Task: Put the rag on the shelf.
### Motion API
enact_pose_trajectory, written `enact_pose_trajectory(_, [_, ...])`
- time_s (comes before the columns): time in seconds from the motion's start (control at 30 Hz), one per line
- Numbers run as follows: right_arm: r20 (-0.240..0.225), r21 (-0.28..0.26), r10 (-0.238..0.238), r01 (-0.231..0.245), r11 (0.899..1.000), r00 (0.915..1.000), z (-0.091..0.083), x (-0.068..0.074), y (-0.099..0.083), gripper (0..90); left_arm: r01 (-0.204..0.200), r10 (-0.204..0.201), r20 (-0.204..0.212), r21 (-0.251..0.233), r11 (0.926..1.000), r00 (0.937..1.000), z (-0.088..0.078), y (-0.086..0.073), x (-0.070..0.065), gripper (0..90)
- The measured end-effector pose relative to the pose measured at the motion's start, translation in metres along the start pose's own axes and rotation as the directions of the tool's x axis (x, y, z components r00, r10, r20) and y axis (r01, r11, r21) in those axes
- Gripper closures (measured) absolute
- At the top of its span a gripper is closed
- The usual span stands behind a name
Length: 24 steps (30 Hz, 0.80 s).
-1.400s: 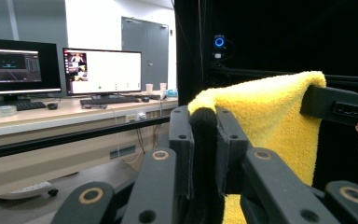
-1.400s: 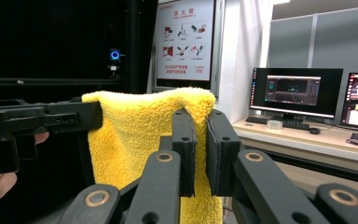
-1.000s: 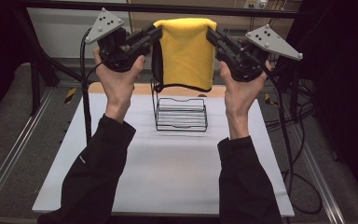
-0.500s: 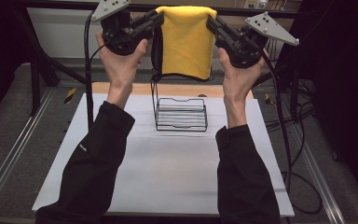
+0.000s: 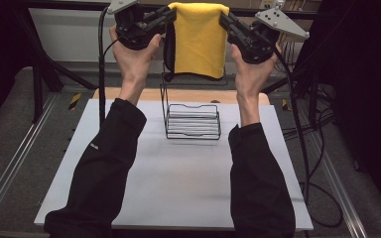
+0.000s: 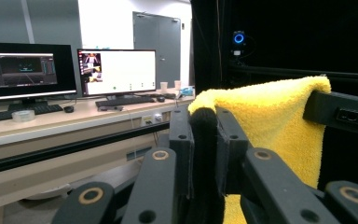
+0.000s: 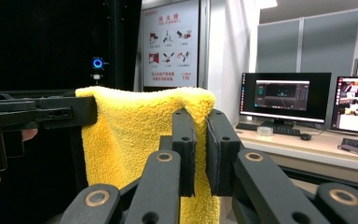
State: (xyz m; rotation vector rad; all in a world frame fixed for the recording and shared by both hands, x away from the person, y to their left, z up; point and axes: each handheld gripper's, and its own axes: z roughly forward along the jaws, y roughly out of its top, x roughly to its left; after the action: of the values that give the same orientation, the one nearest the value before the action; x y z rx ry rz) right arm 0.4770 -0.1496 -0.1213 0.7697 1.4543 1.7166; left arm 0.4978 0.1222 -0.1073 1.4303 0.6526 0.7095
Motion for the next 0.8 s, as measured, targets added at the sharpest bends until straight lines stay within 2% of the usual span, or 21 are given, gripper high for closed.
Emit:
enact_pose_trajectory(0.33, [0.001,0.047,0.005,-0.005,0.999,1.0,0.017,-0.01,-0.017,83.8,-0.001,0.001,-0.005,0.019,0.9998,1.0,0.006,-0.022,0.01,79.4])
enact_pose_trajectory(0.43, [-0.006,0.062,0.023,-0.022,0.998,0.9997,0.02,-0.012,-0.025,83.8,-0.008,0.009,-0.009,0.034,0.9994,0.9999,0.006,-0.028,0.012,79.4])
enact_pose_trajectory(0.47, [-0.013,0.067,0.033,-0.032,0.997,0.9994,0.02,-0.013,-0.028,83.8,-0.008,0.008,-0.009,0.039,0.9992,0.9999,0.006,-0.031,0.013,79.4])
enact_pose_trajectory(0.73, [-0.026,0.113,0.016,-0.013,0.994,0.9995,0.016,-0.012,-0.043,83.7,0.006,-0.007,0.01,0.059,0.9982,0.9999,0.002,-0.052,0.015,79.4])
enact_pose_trajectory(0.8, [-0.024,0.129,0.012,-0.009,0.992,0.9996,0.016,-0.013,-0.047,83.7,0.0,-0.001,0.012,0.078,0.997,0.9999,0.002,-0.056,0.015,79.4])
